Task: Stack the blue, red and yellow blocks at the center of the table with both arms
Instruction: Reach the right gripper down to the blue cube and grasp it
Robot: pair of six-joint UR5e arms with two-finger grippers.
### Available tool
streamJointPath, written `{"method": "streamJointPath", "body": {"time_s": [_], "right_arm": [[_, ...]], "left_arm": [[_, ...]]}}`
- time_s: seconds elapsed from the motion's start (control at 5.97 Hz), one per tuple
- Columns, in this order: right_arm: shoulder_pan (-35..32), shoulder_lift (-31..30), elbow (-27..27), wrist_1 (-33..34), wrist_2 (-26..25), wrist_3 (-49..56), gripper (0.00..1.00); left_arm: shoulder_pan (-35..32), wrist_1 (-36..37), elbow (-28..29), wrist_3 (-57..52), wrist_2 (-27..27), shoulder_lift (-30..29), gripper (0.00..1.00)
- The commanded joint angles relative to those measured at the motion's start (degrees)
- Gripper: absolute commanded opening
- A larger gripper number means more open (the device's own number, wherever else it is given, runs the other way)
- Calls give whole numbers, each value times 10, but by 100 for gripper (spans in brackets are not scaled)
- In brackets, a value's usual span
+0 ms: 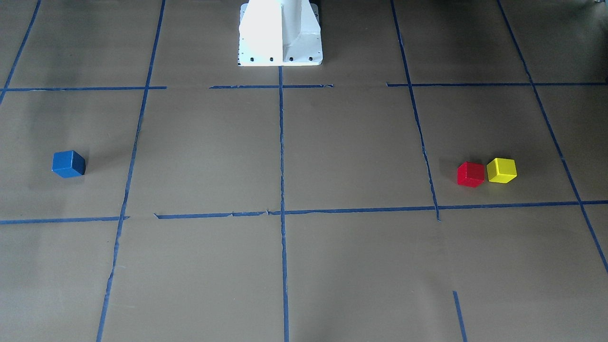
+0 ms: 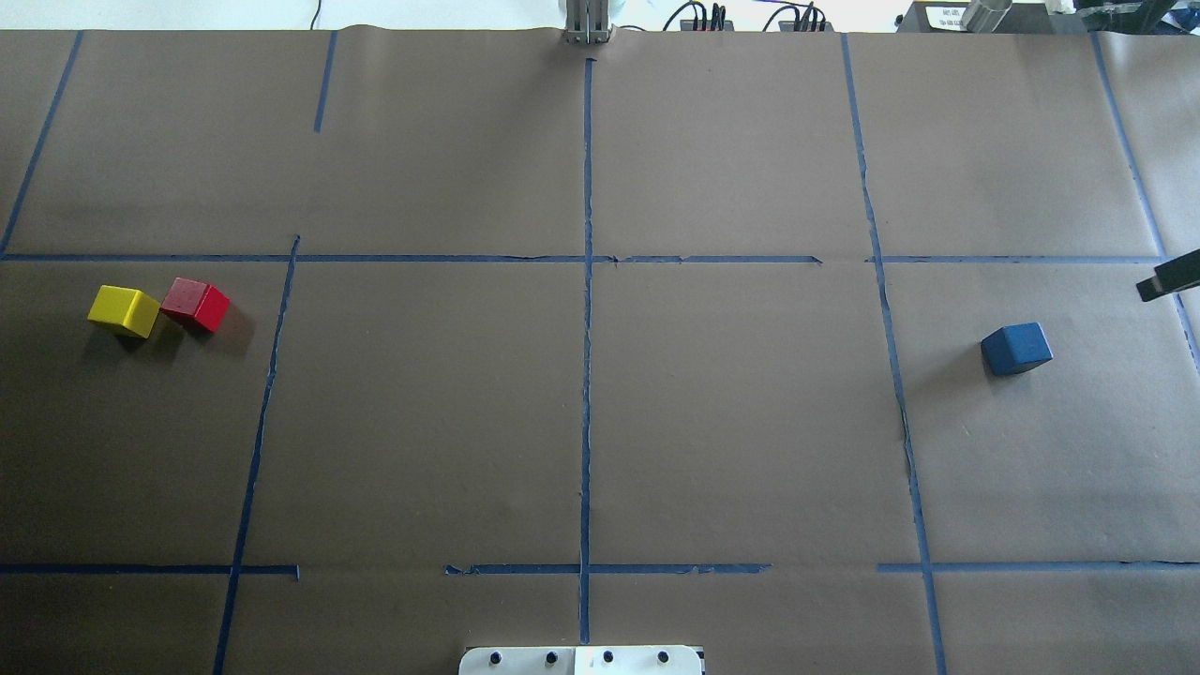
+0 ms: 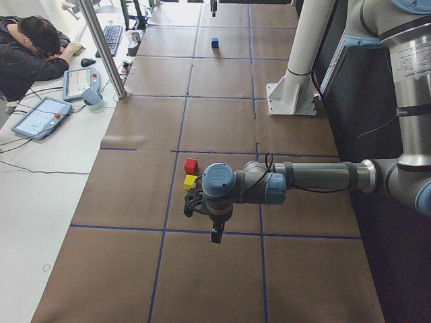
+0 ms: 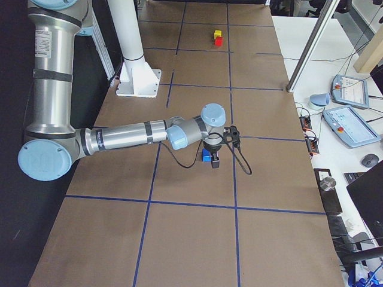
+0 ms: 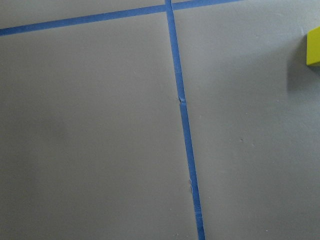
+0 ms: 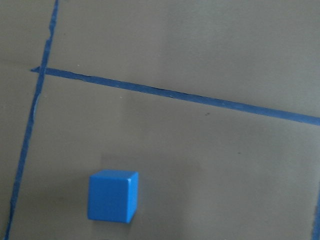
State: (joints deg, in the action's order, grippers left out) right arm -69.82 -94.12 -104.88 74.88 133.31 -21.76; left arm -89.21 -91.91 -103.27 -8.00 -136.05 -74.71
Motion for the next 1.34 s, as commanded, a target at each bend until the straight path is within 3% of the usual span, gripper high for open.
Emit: {"method": "streamJointPath", "body": {"time_s": [0.0, 0.17, 0.5, 1.17], "right_arm": [[99, 14, 1, -58, -51, -130, 100], [141, 13, 10, -88, -96, -163, 100], [160, 13, 38, -92, -118, -162, 100], [183, 31, 85, -92, -126, -159, 99]], "left_arm": [[0, -1, -1, 0, 0, 0, 100], [0, -2, 0, 0, 0, 0, 100], [0, -1, 1, 0, 0, 0, 100], [0, -1, 3, 0, 0, 0, 100]]}}
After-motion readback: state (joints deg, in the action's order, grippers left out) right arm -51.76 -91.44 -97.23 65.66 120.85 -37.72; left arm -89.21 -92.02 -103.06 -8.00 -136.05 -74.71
